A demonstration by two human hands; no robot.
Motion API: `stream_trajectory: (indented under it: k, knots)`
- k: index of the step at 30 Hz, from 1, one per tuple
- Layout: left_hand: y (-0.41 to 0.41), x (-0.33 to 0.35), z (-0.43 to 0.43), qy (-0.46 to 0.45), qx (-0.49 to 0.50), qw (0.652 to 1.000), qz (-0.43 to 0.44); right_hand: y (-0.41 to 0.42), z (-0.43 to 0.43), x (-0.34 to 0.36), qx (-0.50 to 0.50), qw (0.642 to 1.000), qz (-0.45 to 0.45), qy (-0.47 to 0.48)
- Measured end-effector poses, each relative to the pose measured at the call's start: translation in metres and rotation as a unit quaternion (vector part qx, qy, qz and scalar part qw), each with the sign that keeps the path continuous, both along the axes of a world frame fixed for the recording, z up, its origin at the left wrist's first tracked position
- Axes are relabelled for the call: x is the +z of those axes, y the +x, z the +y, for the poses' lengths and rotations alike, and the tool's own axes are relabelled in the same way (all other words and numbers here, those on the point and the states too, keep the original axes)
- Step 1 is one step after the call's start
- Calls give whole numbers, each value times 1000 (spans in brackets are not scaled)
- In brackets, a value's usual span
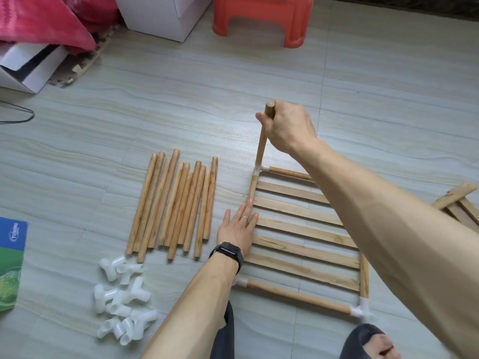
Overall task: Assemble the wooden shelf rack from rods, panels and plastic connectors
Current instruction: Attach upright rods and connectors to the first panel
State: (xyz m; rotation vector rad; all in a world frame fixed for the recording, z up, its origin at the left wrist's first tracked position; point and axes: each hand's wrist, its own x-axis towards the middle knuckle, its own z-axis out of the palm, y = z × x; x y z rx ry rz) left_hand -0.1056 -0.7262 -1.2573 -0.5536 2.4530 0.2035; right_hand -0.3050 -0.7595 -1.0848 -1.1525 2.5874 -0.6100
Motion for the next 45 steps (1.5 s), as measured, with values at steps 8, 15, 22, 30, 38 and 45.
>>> stream_trajectory:
  k: [8, 15, 22, 30, 38, 45]
  knots:
    - [5, 4, -4, 30, 0, 1000, -4, 2, 41, -76, 4, 988, -6, 156]
    - [1, -14, -10, 34, 26, 999, 22, 32, 137, -156, -21, 979, -67, 191]
    - [5, -11, -6, 47, 20, 998, -26, -7, 25, -35, -16, 992, -20, -126]
    - [5, -9, -6, 41, 13, 999, -23, -5, -44, 13, 68, 986, 146, -45]
    - [7, -5, -6, 56, 16, 998, -27, -11, -43, 8, 97, 990, 66, 78]
    - [8, -11, -8, 54, 12, 998, -12, -3, -54, 29, 52, 980, 177, -72]
